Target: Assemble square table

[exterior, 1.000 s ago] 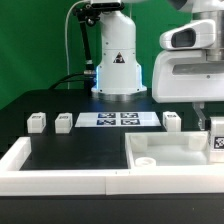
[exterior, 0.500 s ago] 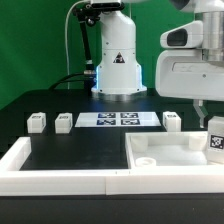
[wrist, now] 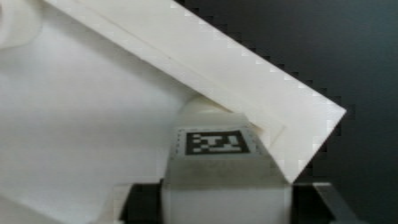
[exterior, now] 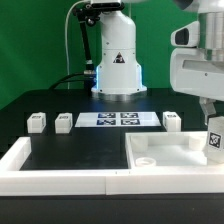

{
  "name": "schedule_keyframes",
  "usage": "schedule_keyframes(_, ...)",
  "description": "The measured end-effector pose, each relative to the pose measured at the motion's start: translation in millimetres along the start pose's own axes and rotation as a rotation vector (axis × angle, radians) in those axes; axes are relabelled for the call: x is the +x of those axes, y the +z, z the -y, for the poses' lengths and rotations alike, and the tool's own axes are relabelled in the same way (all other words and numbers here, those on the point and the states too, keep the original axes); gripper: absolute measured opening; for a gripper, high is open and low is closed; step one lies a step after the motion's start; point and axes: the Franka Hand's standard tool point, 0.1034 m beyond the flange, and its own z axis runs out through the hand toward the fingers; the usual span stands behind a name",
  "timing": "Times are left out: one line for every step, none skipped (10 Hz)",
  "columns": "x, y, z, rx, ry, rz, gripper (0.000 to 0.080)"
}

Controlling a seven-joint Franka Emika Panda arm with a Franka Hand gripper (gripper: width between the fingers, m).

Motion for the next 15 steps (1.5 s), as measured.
schedule_keyframes(-0.2, 0.0, 0.1, 0.001, 0.019, 0.000, 0.0294)
schedule_keyframes(-0.5, 0.0, 0.2, 0.001, 0.007, 0.001, 0.0409)
schedule_keyframes(-0.2, 0.0, 0.3, 0.001, -0.023, 0.000, 0.0409)
schedule_keyframes(0.0, 0.3, 0.1, 0.002, -0.054, 0.000, 0.0542)
schedule_keyframes(-0.3, 0.7, 0.0, 0.002, -0.069, 0.000, 0.0630)
schedule_keyframes(0.2, 0.7, 0.3, 0.005, -0.176, -0.002, 0.0646)
schedule_keyframes(1.6, 0.8, 0.7, 0.011, -0.291, -0.007, 0.0646)
schedule_keyframes(2.7, 1.2, 0.5, 0.014, -0.395, -0.010, 0.0649)
schedule_keyframes(2.5, 1.3, 0.6, 0.014, -0.482, -0.011, 0.0649)
schedule_keyframes(1.8, 1.3, 0.7, 0.014, -0.558, -0.012, 0.0649)
schedule_keyframes(1.6, 1.4, 0.8, 0.013, -0.616, -0.012, 0.0649)
schedule_keyframes(1.6, 1.3, 0.8, 0.013, -0.668, -0.013, 0.0649)
schedule_keyframes(1.6, 1.3, 0.8, 0.012, -0.743, -0.013, 0.0649)
schedule_keyframes(1.5, 1.2, 1.0, 0.011, -0.810, -0.015, 0.0649)
schedule_keyframes(1.5, 1.1, 1.1, 0.010, -0.899, -0.016, 0.0649)
